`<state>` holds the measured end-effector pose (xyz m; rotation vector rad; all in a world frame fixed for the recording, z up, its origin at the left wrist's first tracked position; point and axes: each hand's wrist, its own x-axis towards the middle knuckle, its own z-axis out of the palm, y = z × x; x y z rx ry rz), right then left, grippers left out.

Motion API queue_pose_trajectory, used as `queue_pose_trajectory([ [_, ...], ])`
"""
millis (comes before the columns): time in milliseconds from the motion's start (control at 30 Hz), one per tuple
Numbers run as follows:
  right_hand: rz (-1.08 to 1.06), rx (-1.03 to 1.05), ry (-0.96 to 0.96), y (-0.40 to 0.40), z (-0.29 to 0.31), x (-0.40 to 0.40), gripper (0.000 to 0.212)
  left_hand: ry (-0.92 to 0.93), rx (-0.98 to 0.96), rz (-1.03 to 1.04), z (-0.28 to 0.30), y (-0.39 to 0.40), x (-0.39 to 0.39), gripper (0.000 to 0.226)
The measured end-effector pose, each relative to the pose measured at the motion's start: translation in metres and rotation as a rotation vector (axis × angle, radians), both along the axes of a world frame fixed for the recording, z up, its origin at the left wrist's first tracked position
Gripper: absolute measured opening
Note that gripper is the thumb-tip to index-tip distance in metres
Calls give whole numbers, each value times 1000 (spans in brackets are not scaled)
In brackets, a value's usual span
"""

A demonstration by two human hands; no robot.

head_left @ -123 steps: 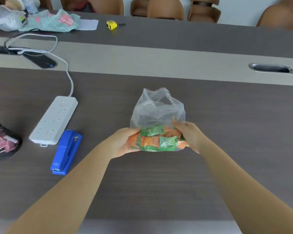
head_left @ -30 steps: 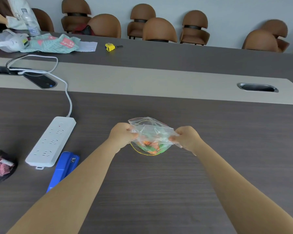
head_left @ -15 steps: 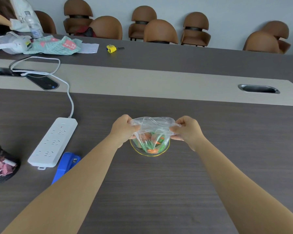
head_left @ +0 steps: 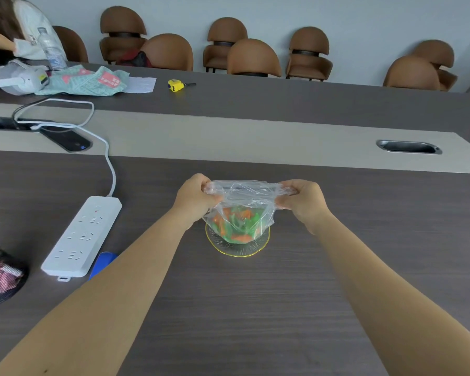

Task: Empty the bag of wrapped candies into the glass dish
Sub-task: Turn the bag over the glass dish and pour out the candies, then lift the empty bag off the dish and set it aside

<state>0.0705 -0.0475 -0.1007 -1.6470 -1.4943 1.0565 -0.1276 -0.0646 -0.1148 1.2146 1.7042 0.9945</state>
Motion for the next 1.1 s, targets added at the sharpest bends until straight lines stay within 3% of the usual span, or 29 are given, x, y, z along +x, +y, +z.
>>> queue_pose_trajectory([
  [267,-22,54,94,2,5,-3,25,14,60,-11,7,4,-3,28],
  [667,-24,140,240,3,16,-4,27,82,197,10,20,4,-1,33],
  [867,-2,225,305,2,29,-4,29,93,281,-3,31,5,-3,22],
  [1100,-65,418,179,-17,47,28,36,104,463,-55,51,-9,31,15],
])
